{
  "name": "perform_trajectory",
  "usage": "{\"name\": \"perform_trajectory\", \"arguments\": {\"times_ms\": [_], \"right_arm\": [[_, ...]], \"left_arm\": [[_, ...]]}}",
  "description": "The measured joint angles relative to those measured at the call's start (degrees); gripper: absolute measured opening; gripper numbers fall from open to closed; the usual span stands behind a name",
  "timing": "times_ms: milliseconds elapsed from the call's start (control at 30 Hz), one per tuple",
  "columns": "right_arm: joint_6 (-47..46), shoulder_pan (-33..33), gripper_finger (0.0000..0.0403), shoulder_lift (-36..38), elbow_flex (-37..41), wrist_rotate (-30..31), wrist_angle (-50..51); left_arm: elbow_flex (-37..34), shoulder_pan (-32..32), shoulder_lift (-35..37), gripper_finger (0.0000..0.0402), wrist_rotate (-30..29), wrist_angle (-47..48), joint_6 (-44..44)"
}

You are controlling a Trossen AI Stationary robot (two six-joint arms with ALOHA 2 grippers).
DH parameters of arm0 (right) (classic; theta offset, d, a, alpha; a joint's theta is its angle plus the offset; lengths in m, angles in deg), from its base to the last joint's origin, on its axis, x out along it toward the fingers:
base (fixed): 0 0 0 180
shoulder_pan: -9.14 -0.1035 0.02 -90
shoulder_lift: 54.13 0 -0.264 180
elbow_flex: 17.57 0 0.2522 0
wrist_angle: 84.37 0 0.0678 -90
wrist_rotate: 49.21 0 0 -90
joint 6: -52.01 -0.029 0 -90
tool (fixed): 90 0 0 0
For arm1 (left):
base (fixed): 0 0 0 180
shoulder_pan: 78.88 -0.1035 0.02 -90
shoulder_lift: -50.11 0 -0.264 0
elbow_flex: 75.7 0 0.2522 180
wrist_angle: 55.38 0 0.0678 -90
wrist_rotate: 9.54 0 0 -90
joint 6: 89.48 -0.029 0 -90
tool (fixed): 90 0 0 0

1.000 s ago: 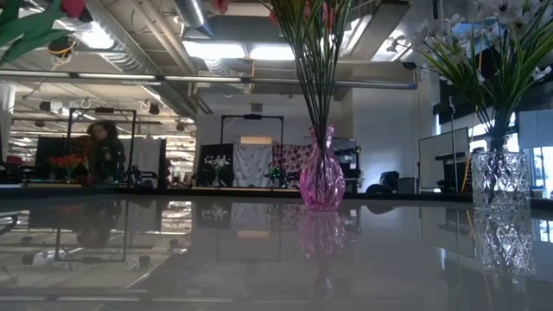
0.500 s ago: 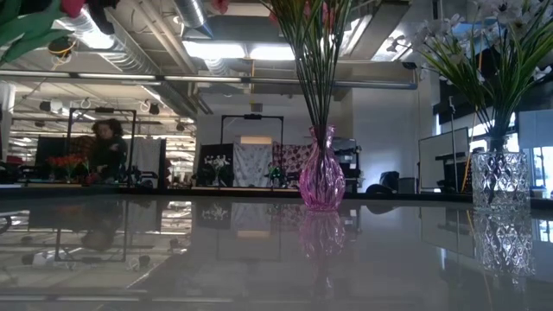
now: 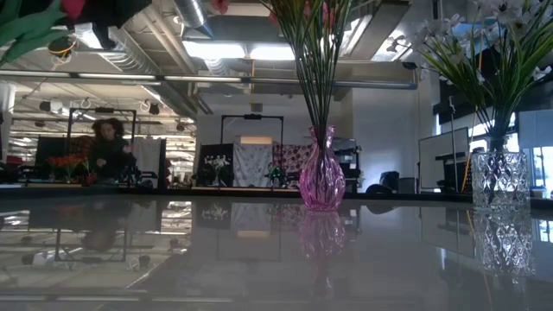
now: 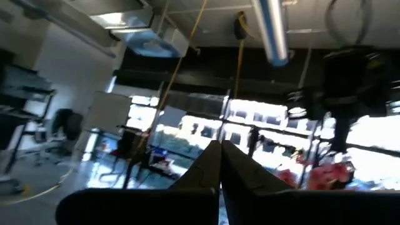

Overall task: Sort flowers into vase by color
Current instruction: Return to Home Position

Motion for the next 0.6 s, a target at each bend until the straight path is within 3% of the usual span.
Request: {"name": "perform_trajectory", "arguments": {"times_ms": [233, 433, 600], "right_arm": [[0.3, -1.83, 0.0193, 0.0, 0.0, 0.11, 2.23], [0.46, -2.49, 0.0193, 0.0, 0.0, 0.16, 5.58], [0.62, -2.49, 0.0193, 0.0, 0.0, 0.2, 7.81]], "left_arm": [[-0.04, -3.29, 0.72, 0.0, 0.01, 9.69, 1.79], [-0.04, -3.26, 3.73, 0.0, -5.99, 16.72, 2.28], [-0.04, -3.2, 7.51, 0.0, -6.95, 24.33, 6.26]]}}
